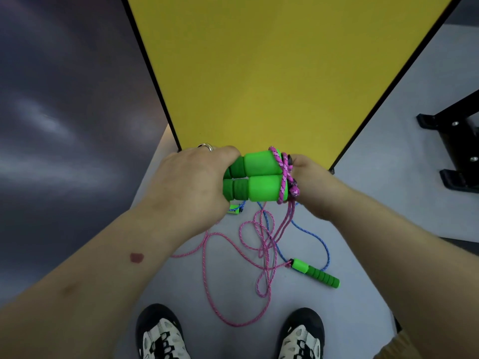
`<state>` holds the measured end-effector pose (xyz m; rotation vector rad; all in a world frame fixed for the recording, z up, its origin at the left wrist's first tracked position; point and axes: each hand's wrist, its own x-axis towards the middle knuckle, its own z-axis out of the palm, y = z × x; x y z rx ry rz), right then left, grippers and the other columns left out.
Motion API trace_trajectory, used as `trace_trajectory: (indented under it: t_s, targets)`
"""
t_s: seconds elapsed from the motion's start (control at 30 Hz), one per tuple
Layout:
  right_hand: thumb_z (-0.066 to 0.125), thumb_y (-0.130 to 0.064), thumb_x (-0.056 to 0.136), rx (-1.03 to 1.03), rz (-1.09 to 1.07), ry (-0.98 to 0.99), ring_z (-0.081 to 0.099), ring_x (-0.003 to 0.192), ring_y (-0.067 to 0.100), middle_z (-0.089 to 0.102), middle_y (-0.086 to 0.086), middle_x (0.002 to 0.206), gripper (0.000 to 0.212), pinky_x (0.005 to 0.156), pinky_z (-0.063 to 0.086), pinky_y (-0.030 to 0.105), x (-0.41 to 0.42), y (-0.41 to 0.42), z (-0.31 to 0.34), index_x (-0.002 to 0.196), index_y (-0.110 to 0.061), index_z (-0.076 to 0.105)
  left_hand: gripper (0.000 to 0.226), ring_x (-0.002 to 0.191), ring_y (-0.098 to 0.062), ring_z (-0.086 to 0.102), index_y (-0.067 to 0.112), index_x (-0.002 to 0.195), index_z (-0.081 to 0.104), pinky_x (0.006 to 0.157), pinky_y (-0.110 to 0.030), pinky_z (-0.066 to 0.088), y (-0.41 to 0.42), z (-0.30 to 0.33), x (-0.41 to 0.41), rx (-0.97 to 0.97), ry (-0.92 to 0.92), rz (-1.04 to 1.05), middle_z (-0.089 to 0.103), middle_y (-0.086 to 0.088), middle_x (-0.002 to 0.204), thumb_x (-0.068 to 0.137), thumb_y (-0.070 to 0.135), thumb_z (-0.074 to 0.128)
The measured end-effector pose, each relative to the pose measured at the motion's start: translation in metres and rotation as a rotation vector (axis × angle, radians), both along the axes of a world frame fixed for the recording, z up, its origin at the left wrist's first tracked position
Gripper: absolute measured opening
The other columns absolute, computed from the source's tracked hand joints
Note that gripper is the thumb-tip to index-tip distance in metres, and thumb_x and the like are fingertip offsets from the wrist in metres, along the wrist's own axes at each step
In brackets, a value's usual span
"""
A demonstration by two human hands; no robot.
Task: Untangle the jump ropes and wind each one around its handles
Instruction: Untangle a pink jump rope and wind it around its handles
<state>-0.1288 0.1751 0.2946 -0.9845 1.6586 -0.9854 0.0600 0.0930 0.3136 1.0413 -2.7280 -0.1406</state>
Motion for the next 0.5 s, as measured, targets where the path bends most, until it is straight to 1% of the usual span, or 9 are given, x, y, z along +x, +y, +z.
trace_trajectory:
  t_s: [0.03, 0.1, 0.17, 0.23, 0.3, 0.33, 0.4, 0.47, 0.5]
  targets:
    - [0.052, -0.004, 0.1, 0.022, -0.022, 0.051, 0.04, 0.062, 0.023, 0.052, 0.004, 0.066, 0.043, 0.053, 0.039, 0.029, 0.006, 0.004, -0.004, 0.064, -0.025, 0.063, 0.032, 0.078, -0.029, 0.056, 0.032, 0.096, 0.052, 0.062, -0.035, 0.039, -0.001, -0.001, 0.0, -0.014, 0.004, 0.013, 0.052, 0.006, 0.079, 0.071, 0.022, 0.069]
    - [0.054, -0.012, 0.098, 0.044, -0.076, 0.127, 0.034, 0.062, 0.022, 0.047, 0.004, 0.058, 0.044, 0.058, 0.031, 0.034, 0.015, 0.01, -0.012, 0.057, -0.026, 0.065, 0.033, 0.073, -0.027, 0.051, 0.031, 0.096, 0.053, 0.06, -0.035, 0.038, -0.006, -0.005, 0.002, -0.057, 0.002, 0.044, 0.051, 0.006, 0.078, 0.071, 0.023, 0.072]
    - [0.047, -0.025, 0.101, 0.045, -0.075, 0.24, 0.035, 0.054, 0.018, 0.045, 0.005, 0.06, 0.037, 0.053, 0.03, 0.029, 0.024, 0.016, -0.015, 0.068, -0.021, 0.062, 0.035, 0.069, -0.025, 0.044, 0.031, 0.097, 0.053, 0.059, -0.034, 0.034, -0.01, -0.008, 0.004, -0.101, -0.008, 0.078, 0.046, 0.006, 0.076, 0.07, 0.024, 0.075]
    - [0.04, -0.031, 0.105, 0.035, -0.033, 0.366, 0.033, 0.043, 0.009, 0.045, -0.007, 0.052, 0.037, 0.046, 0.028, 0.023, 0.033, 0.023, -0.013, 0.08, -0.018, 0.064, 0.036, 0.068, -0.025, 0.041, 0.03, 0.096, 0.053, 0.059, -0.034, 0.031, -0.012, -0.011, 0.006, -0.124, -0.01, 0.113, 0.04, 0.007, 0.074, 0.07, 0.026, 0.077]
    - [0.036, -0.038, 0.106, 0.033, 0.043, 0.495, 0.043, 0.049, 0.005, 0.048, -0.012, 0.051, 0.037, 0.051, 0.032, 0.025, 0.042, 0.032, -0.006, 0.088, -0.02, 0.063, 0.035, 0.067, -0.026, 0.041, 0.03, 0.095, 0.052, 0.06, -0.034, 0.03, -0.012, -0.013, 0.007, -0.144, -0.024, 0.14, 0.038, 0.008, 0.073, 0.071, 0.027, 0.078]
    - [0.035, -0.042, 0.105, 0.039, 0.089, 0.559, 0.047, 0.055, 0.006, 0.05, -0.01, 0.057, 0.037, 0.056, 0.036, 0.031, 0.046, 0.036, -0.001, 0.088, -0.021, 0.06, 0.035, 0.067, -0.026, 0.041, 0.03, 0.095, 0.052, 0.061, -0.034, 0.029, -0.013, -0.014, 0.007, -0.155, -0.036, 0.146, 0.037, 0.008, 0.072, 0.071, 0.027, 0.078]
    - [0.037, -0.043, 0.104, 0.044, 0.163, 0.694, 0.051, 0.065, 0.019, 0.05, -0.003, 0.065, 0.034, 0.056, 0.038, 0.036, 0.052, 0.041, 0.007, 0.08, -0.022, 0.049, 0.035, 0.068, -0.025, 0.04, 0.029, 0.094, 0.051, 0.062, -0.034, 0.028, -0.013, -0.014, 0.007, -0.158, -0.056, 0.156, 0.034, 0.009, 0.071, 0.07, 0.024, 0.076]
    - [0.043, -0.041, 0.101, 0.024, 0.192, 0.802, 0.048, 0.063, 0.022, 0.047, 0.0, 0.065, 0.036, 0.053, 0.035, 0.037, 0.053, 0.042, 0.019, 0.073, -0.019, 0.041, 0.036, 0.068, -0.025, 0.039, 0.03, 0.091, 0.047, 0.062, -0.034, 0.026, -0.013, -0.014, 0.008, -0.163, -0.067, 0.16, 0.033, 0.008, 0.07, 0.069, 0.018, 0.073]
    - [0.047, -0.04, 0.099, 0.008, 0.196, 0.819, 0.047, 0.061, 0.021, 0.047, 0.0, 0.064, 0.036, 0.052, 0.034, 0.037, 0.052, 0.042, 0.026, 0.071, -0.018, 0.04, 0.037, 0.068, -0.025, 0.04, 0.03, 0.091, 0.046, 0.062, -0.034, 0.026, -0.013, -0.014, 0.008, -0.175, -0.069, 0.153, 0.035, 0.008, 0.071, 0.069, 0.017, 0.073]
